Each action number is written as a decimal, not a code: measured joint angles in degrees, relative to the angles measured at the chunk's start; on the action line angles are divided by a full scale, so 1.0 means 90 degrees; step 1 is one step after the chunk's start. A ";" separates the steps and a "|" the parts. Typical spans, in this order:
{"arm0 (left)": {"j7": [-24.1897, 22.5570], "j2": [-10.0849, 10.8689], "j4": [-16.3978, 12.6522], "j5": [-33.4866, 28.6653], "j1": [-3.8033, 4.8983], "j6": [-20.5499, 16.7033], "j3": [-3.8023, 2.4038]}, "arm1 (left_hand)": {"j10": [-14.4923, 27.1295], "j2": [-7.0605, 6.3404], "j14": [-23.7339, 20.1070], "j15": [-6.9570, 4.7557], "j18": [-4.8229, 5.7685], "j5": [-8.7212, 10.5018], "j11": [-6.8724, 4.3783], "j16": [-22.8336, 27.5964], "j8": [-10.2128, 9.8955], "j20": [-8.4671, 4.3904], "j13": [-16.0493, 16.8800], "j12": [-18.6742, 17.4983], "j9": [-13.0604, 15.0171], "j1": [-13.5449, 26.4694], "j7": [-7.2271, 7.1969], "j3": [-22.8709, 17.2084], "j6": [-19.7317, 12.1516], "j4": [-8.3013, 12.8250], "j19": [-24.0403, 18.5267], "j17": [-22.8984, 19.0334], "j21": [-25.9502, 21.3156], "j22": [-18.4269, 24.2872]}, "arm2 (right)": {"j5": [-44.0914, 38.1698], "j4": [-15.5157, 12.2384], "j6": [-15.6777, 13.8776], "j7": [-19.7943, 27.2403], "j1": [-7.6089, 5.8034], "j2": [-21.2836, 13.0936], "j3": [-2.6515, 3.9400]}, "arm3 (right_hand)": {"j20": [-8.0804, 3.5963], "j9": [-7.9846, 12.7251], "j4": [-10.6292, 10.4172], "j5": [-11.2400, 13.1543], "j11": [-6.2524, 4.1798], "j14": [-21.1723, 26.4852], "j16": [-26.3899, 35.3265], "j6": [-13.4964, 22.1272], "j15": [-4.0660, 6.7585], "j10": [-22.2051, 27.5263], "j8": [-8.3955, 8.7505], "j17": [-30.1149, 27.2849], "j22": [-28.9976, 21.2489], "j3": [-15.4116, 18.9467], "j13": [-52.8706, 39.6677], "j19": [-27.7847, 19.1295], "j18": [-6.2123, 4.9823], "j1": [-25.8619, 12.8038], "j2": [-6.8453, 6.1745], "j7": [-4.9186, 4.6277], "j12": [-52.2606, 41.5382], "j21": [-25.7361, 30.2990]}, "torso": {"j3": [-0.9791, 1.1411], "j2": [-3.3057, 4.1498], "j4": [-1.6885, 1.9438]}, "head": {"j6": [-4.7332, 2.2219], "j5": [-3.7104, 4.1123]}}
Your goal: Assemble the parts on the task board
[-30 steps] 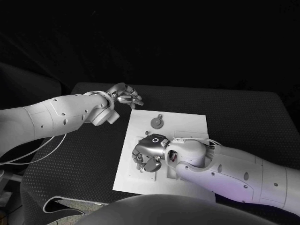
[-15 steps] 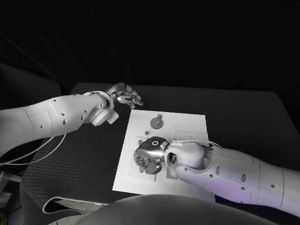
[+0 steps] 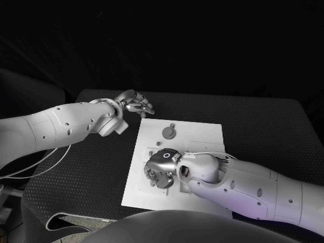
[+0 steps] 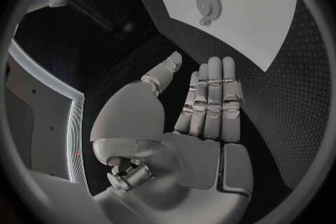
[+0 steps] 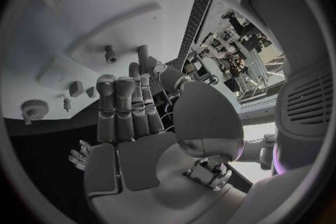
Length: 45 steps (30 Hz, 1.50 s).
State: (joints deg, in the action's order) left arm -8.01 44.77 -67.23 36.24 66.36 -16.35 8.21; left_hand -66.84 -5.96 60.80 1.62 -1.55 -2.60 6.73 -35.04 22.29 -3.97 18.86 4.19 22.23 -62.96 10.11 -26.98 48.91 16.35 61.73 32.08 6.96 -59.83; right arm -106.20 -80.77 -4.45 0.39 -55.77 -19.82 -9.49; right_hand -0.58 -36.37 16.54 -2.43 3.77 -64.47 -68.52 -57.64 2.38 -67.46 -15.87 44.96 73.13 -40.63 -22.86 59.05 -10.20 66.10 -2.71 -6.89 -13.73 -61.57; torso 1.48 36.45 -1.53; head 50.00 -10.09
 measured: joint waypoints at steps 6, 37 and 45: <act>0.0003 0.0003 -0.0002 0.0000 0.0000 0.0002 0.0000 | 0.0000 0.0000 0.0000 0.0000 0.0026 0.0000 0.0000 0.0025 0.0000 0.0000 0.0000 0.0000 0.0000 0.0000 0.0000 0.0000 0.0000 0.0000 0.0000 0.0007 0.0000 0.0000 | -0.0067 -0.0003 -0.0010 0.0008 0.0004 0.0001 0.0000 | 0.0008 0.0000 0.0000 0.0005 0.0000 -0.0001 -0.0001 0.0021 -0.0001 0.0000 -0.0010 0.0000 0.0000 0.0000 0.0000 -0.0009 0.0000 0.0001 0.0000 0.0003 0.0000 0.0000 | 0.0004 0.0000 -0.0004 | 0.0000 -0.0004; 0.0027 0.0022 0.0000 0.0000 0.0000 0.0010 0.0000 | 0.0015 0.0000 0.0000 0.0000 0.0045 0.0000 0.0015 0.0024 0.0000 0.0000 -0.0004 0.0000 0.0000 0.0000 0.0000 0.0000 0.0000 0.0000 0.0000 0.0032 0.0000 0.0000 | 0.0114 0.0019 -0.0056 0.0078 0.0022 -0.0105 -0.0025 | 0.0043 0.0198 -0.0010 -0.0001 0.0250 0.0230 -0.0005 0.1045 -0.0229 0.0563 0.0544 0.0046 0.0008 0.0573 0.0121 -0.0136 0.0000 -0.0385 -0.0587 -0.0285 0.0383 0.0086 | 0.0011 -0.0002 -0.0010 | 0.0000 0.0001; 0.0034 0.0023 0.0002 0.0000 0.0000 0.0014 -0.0002 | 0.0015 0.0000 0.0000 0.0000 0.0022 0.0000 0.0014 0.0048 0.0000 0.0000 -0.0004 0.0000 0.0000 0.0000 0.0000 0.0000 0.0000 0.0000 0.0000 0.0037 0.0000 0.0000 | 0.0203 0.0007 -0.0128 0.0078 0.0021 -0.0118 -0.0024 | 0.0055 0.0243 -0.0027 -0.0001 0.0341 0.0301 -0.0005 0.1298 -0.0301 0.0704 0.0631 0.0055 -0.0001 0.0642 0.0154 -0.0148 0.0003 -0.0404 -0.0656 -0.0296 0.0450 0.0099 | 0.0012 -0.0002 -0.0011 | 0.0000 0.0006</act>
State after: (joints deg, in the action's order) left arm -7.71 44.97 -67.21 36.24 66.36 -16.23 8.20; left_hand -66.71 -5.96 60.80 1.62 -1.36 -2.60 6.85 -34.60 22.29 -3.97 18.83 4.20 22.23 -62.96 10.11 -26.98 48.91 16.36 61.73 32.41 6.96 -59.84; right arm -104.37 -80.71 -5.61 1.09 -55.58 -20.88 -9.71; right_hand -0.08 -34.19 16.30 -2.44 6.84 -61.76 -68.56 -45.96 -0.33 -61.12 -10.19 45.45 73.12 -34.85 -21.47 57.72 -10.17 62.46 -8.62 -9.55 -9.69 -60.68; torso 1.59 36.43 -1.63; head 50.00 -10.04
